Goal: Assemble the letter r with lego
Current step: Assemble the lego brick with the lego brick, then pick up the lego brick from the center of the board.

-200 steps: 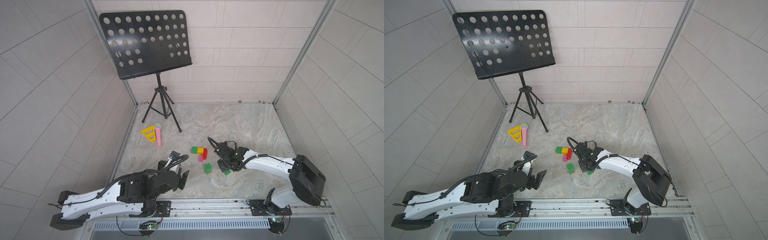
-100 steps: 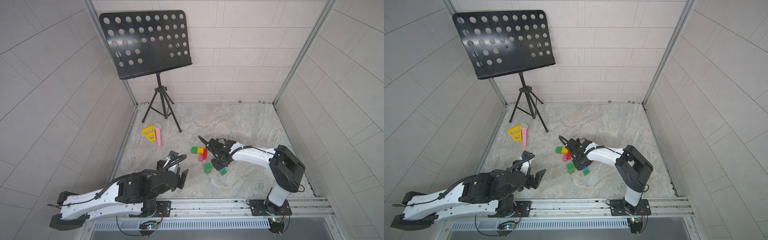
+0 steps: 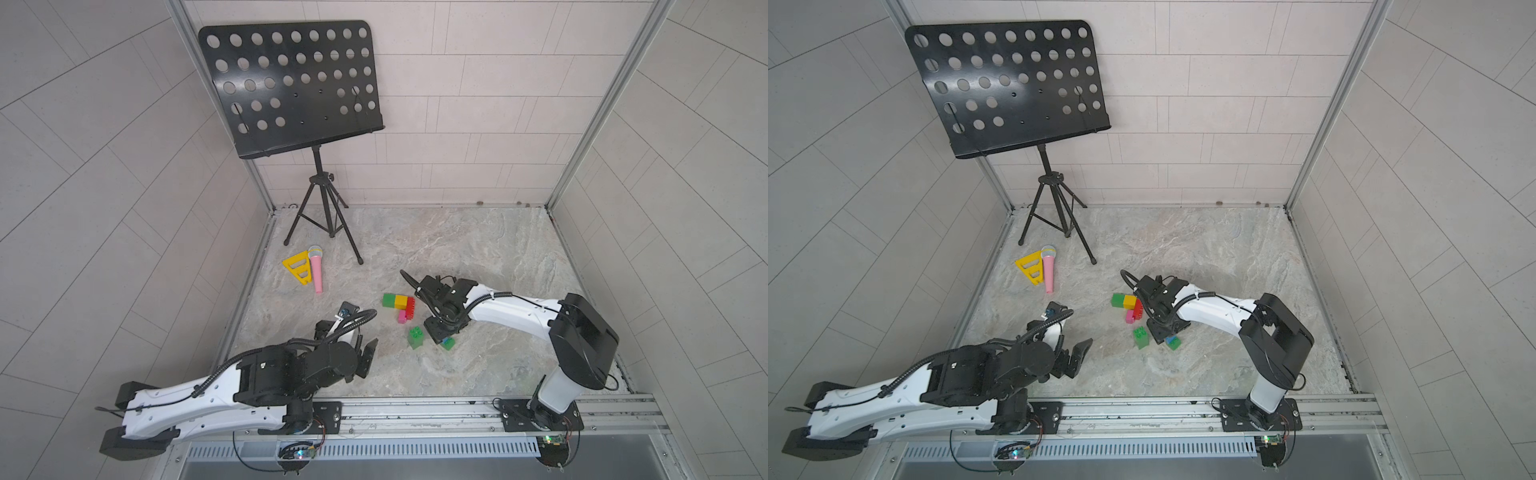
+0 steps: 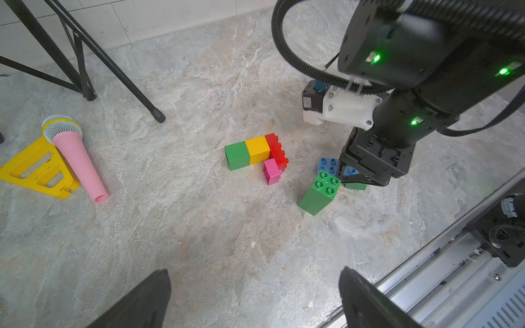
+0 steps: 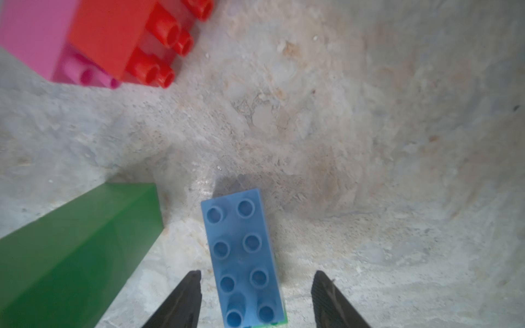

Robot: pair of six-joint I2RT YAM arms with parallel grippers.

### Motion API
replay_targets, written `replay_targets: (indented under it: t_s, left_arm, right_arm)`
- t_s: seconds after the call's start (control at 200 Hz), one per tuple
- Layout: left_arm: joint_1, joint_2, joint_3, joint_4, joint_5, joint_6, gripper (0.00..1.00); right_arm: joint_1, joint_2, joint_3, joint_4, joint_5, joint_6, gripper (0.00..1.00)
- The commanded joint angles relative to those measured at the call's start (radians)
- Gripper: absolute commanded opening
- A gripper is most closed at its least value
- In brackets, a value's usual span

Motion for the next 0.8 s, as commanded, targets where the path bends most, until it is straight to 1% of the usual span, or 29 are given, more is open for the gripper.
replay_targets:
  t_s: [0.0,0.24,0.45,0.59,0.796]
  left_arm:
    - [-0.005,0.002,0.008,-0.007,-0.024,-0.004,1.0]
    - [-0.005,0.003,0.007,-0.006,-0.023,-0.004,1.0]
    - [-0.005,0.002,0.006,-0.006,-0.022,-0.007,1.0]
    - [-0.006,0.001,0.007,-0.007,-0.021,-0.007,1.0]
    - [-0.005,-0.007,0.006,-0.01,-0.025,-0.009,1.0]
  right_arm:
    - [-0.002,-0.049,0.0,-0.043,0.012,0.006,0.64]
    - [-0.002,-0.06,-0.011,-0.051,-0.004,-0.031,0.6]
    - [0.004,-0.051,-0.021,-0.045,-0.01,-0.041,0.6]
    - [0.01,-0.04,-0.042,-0.022,-0.006,-0.047,0.62]
    - [0.028,-0.041,-0.072,0.016,-0.011,-0.054,0.59]
